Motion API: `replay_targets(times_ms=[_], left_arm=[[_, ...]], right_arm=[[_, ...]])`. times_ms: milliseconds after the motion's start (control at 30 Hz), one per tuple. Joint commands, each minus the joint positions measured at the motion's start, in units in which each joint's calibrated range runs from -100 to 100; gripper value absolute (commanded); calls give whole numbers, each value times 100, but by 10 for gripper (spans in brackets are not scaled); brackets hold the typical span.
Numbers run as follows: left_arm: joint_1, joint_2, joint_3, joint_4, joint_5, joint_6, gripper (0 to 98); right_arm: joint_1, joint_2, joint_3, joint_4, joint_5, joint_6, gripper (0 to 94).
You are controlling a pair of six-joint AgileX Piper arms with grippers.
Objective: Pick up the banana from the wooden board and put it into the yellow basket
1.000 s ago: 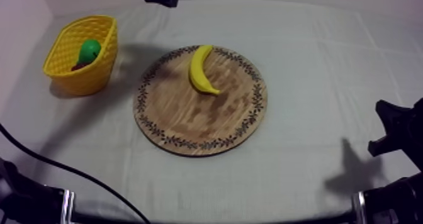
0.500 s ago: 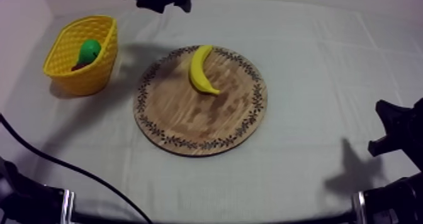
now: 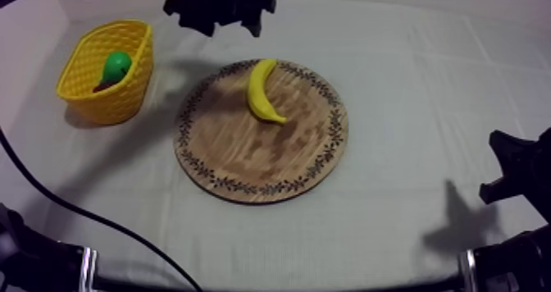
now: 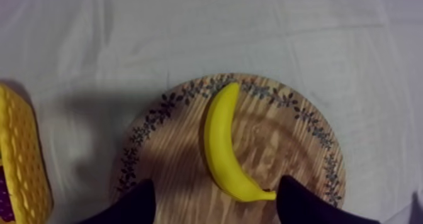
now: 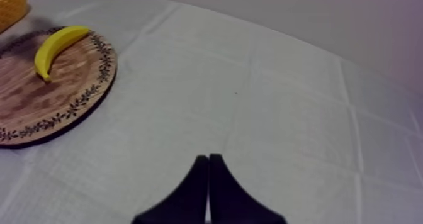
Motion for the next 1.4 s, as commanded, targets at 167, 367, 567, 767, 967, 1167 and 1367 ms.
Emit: replay_targets(times_ms=[167,367,567,767,967,1167,1367], left_arm=[[120,363,268,25,-232,241,707],[180,870,316,8,-605,553,699],[181,1384,162,-78,-1049,806,691],[175,1853,-29,-314,-1344,1025,676],[202,2237,-131,-581,-1611,1192,668],[168,2477,-257,-644,-1655,1213,664],[144,2560,-336,-727,-1702,1259,644]], right_arm=[[0,0,-3,0,1,-2,3],[0,0,-3,0,1,-2,3],[0,0,-3,0,1,1,3],[0,0,-3,0,1,3,3],[0,0,-3,0,1,3,3],[0,0,-3,0,1,3,3],[0,0,-3,0,1,3,3]])
